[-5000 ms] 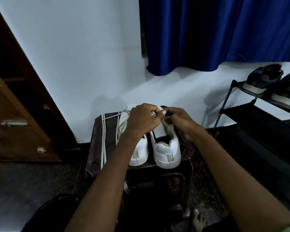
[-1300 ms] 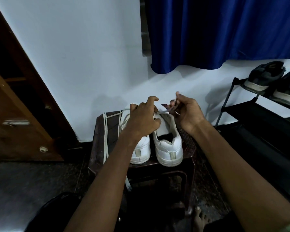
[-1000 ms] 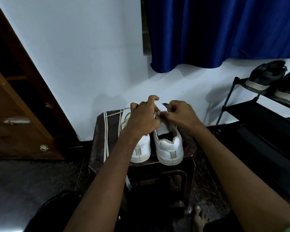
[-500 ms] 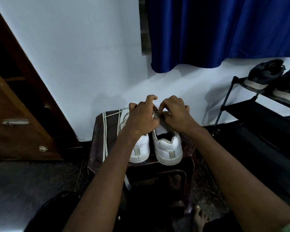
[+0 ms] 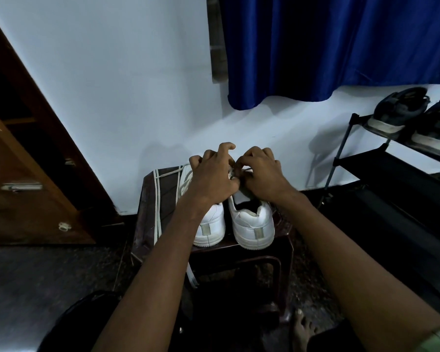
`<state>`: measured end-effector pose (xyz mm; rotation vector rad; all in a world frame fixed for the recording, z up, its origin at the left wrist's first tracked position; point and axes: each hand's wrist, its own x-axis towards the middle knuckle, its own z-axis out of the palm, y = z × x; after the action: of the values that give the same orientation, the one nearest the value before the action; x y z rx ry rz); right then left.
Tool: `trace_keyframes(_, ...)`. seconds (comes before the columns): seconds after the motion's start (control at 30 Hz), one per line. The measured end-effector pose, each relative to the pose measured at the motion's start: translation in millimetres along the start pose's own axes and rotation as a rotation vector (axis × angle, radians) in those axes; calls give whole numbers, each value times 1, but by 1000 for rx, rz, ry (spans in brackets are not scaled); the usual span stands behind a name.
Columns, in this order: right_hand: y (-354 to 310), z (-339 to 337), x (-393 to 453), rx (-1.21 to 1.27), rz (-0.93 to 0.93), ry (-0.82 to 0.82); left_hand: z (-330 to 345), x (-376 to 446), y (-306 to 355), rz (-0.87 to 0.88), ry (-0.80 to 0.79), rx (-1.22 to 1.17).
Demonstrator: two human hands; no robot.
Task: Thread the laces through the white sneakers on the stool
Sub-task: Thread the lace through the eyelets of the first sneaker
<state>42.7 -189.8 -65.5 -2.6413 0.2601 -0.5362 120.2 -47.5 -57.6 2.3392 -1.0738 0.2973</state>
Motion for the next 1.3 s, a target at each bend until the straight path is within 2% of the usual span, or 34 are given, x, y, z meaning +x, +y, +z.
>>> trace_keyframes(0.07, 1, -1, 2, 411, 32, 23, -2, -1, 1, -4, -10, 5)
trace_keyframes(0.17, -2, -16, 3, 1229, 289, 64, -3, -1, 2, -17, -38, -1)
trace_keyframes(0.23, -4, -27, 3, 1560, 404, 121, -3, -1, 2, -21, -47, -6)
trace_keyframes(0.27, -5, -31, 2, 1586, 441, 148, -3, 0, 2, -23, -48, -8)
trace_keyframes(0.3, -5, -32, 2, 1498, 461, 170, -3, -1, 2, -25, -50, -9)
trace_keyframes(0.37, -4, -29, 0, 1089, 371, 169, -3, 0, 2, -27, -54, -10)
trace_keyframes(0.47, -3, -14, 1, 395, 88, 40, -1, 0, 0, -24, -39, -7)
trace_keyframes(0.53, -9, -8, 0, 97, 53, -12, 0, 1, 0, -28, -30, -3)
trace_keyframes(0.7, -12, -11, -1, -18, 65, 126, -1, 0, 0, -22, -34, -3)
trace_keyframes(0.83, -5, -15, 1, -80, 34, 82, -2, -1, 0, -18, -43, -2)
trace_keyframes(0.9, -3, -12, 3, -44, 32, 66, -2, -1, 0, -17, -44, -4)
trace_keyframes(0.93, -2, -10, 4, 65, 49, 66, -3, -1, 0, -19, -45, -5)
trace_keyframes(0.97, -3, -9, 5, 267, 89, 64, -3, -1, 0, -21, -47, -6)
trace_keyframes(1.1, -11, -19, 4, 1403, 388, 52, -4, -1, 1, -24, -59, -23)
trace_keyframes(1.17, -12, -26, 3, 1685, 420, 67, -4, -1, 0, -27, -67, -33)
trace_keyframes(1.23, -12, -27, 4, 1641, 447, 142, -4, -1, 0, -28, -71, -32)
trace_keyframes(1.3, -8, -24, 4, 1245, 373, 191, -4, -1, 1, -31, -74, -33)
